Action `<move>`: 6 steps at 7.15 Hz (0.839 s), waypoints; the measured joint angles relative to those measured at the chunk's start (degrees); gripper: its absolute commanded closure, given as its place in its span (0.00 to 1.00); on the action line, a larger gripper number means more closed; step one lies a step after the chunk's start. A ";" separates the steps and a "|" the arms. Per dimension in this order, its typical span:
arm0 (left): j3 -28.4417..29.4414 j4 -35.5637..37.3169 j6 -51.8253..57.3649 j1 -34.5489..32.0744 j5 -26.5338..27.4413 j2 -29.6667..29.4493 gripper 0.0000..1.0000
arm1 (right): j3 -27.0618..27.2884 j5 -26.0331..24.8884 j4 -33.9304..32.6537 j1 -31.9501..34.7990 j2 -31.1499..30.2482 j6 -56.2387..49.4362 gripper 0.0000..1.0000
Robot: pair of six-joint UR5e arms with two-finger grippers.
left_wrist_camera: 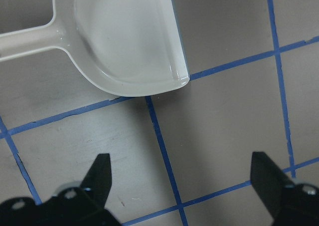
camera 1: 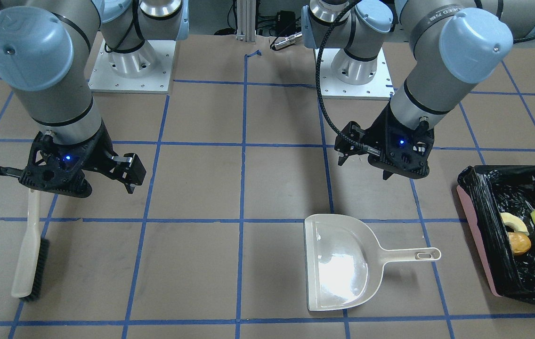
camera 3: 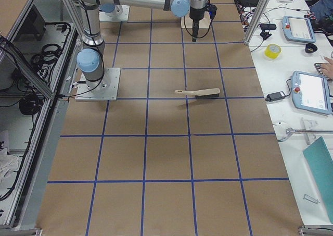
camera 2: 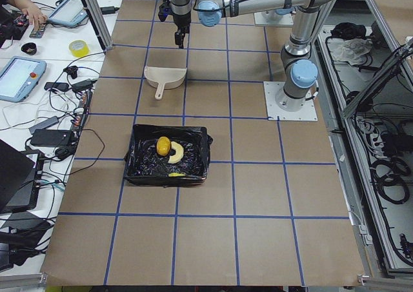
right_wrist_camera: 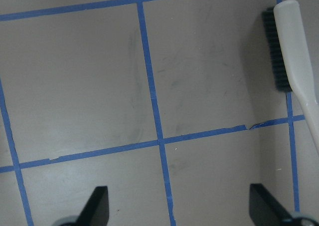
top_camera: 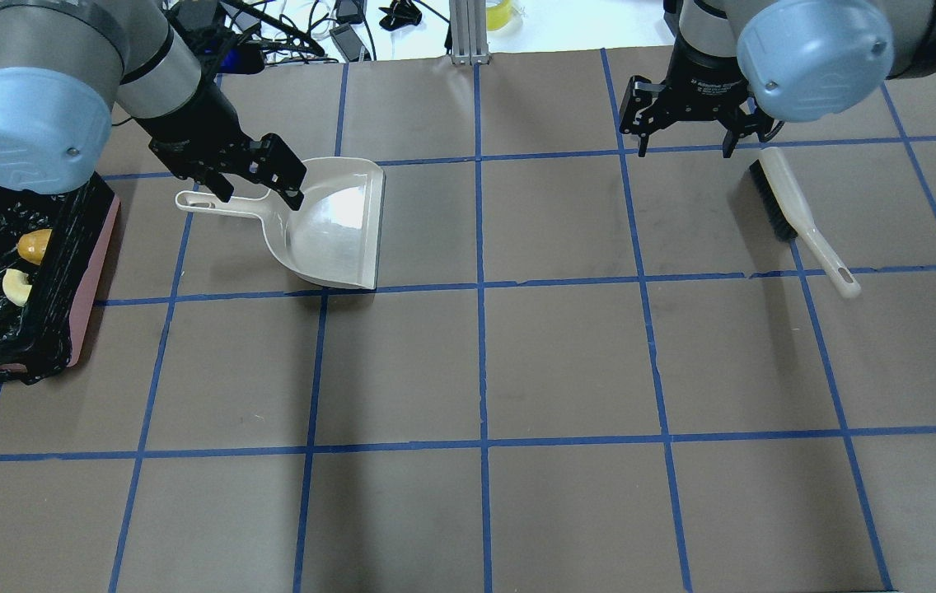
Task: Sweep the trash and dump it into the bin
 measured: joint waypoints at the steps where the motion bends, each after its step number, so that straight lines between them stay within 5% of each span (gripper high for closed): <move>1: -0.02 -0.10 -0.46 -0.01 0.17 0.19 0.00 | 0.00 0.02 0.00 0.00 0.00 0.00 0.00; 6: -0.06 -0.90 -4.63 -0.08 4.59 3.00 0.00 | -0.06 0.00 -0.08 0.00 0.04 0.00 0.00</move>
